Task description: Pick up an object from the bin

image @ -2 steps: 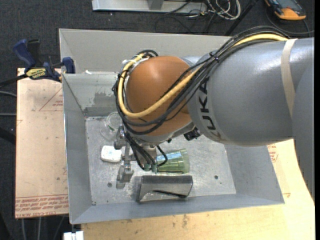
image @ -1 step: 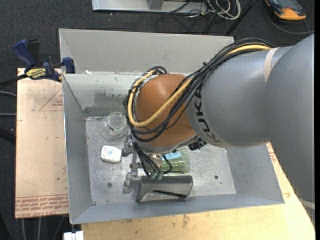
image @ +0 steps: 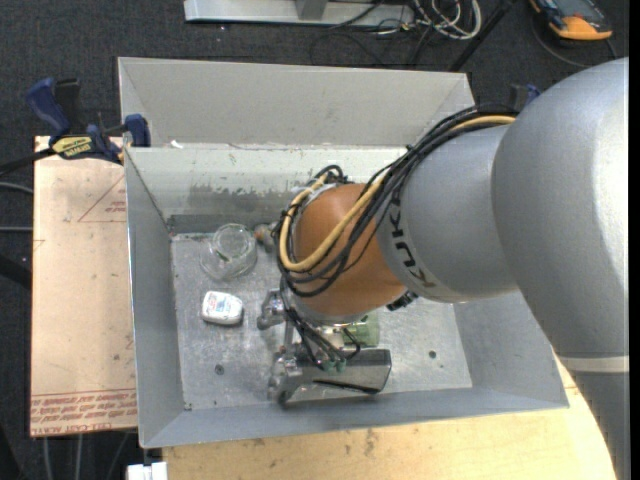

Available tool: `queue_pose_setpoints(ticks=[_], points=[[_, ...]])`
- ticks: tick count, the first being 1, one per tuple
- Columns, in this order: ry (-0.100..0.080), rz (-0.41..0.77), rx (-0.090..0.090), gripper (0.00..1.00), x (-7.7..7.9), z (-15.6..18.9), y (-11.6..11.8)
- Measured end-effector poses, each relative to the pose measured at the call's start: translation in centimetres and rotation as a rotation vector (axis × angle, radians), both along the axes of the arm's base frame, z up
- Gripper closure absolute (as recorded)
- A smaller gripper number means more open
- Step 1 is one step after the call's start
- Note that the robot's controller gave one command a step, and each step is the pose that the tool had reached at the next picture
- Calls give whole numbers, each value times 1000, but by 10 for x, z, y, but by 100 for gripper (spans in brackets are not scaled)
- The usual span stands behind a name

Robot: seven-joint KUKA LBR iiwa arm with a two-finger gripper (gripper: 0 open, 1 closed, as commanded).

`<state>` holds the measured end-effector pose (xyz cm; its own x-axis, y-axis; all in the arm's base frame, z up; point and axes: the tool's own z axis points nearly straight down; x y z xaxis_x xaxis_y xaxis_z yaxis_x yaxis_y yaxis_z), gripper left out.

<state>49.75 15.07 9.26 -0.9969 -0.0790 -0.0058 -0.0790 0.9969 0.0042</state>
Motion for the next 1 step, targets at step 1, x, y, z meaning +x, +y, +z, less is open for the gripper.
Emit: queue_pose_setpoints(ticks=[1], points=[[10,2,1,0,6,-1,-38]])
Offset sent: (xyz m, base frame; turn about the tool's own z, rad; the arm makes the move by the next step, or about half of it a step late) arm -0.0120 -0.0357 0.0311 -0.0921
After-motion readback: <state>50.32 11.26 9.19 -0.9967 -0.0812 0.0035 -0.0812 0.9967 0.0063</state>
